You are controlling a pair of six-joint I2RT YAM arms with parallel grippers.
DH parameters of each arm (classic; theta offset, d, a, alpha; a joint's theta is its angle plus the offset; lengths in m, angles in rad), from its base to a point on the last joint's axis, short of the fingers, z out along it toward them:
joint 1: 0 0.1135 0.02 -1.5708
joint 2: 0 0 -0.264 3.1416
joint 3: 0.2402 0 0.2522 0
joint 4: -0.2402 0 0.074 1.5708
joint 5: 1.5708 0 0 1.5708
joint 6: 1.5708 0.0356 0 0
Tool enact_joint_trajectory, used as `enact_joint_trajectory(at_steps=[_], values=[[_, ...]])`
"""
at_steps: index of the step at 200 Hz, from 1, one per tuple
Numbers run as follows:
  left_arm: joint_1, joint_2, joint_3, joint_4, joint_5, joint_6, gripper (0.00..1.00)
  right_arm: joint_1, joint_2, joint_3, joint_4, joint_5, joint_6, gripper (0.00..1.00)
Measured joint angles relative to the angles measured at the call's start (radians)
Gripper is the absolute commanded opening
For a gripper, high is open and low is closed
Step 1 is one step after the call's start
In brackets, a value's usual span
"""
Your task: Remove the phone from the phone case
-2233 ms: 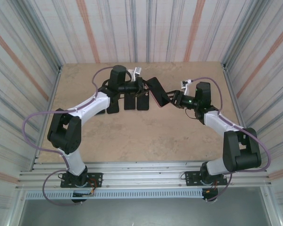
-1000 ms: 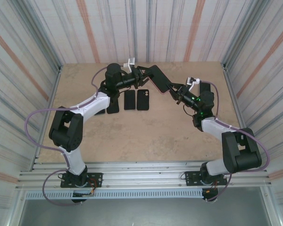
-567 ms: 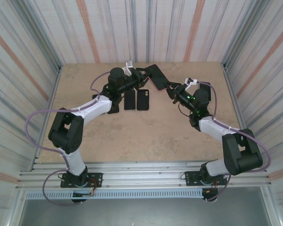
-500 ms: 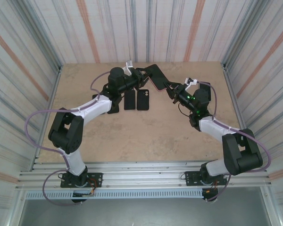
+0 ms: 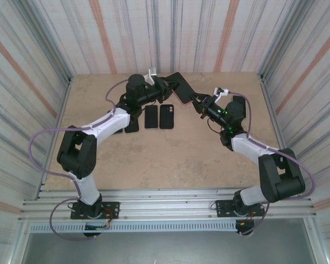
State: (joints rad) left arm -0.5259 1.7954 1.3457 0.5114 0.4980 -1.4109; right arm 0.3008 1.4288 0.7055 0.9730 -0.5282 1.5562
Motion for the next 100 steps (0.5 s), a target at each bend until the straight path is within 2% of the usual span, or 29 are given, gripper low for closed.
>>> enact_joint_trajectory(at_steps=[34, 75, 100], values=[[0.003, 0.008, 0.006, -0.004, 0.009, 0.008, 0.1, 0.001, 0.0, 0.0, -0.003, -0.003, 0.016, 0.06], [0.003, 0.009, 0.009, -0.007, 0.013, 0.011, 0.07, 0.003, 0.0, 0.0, -0.009, -0.004, 0.002, 0.31], [0.003, 0.01, 0.009, -0.023, -0.001, 0.011, 0.07, 0.009, -0.002, 0.0, -0.017, -0.011, -0.023, 0.35]])
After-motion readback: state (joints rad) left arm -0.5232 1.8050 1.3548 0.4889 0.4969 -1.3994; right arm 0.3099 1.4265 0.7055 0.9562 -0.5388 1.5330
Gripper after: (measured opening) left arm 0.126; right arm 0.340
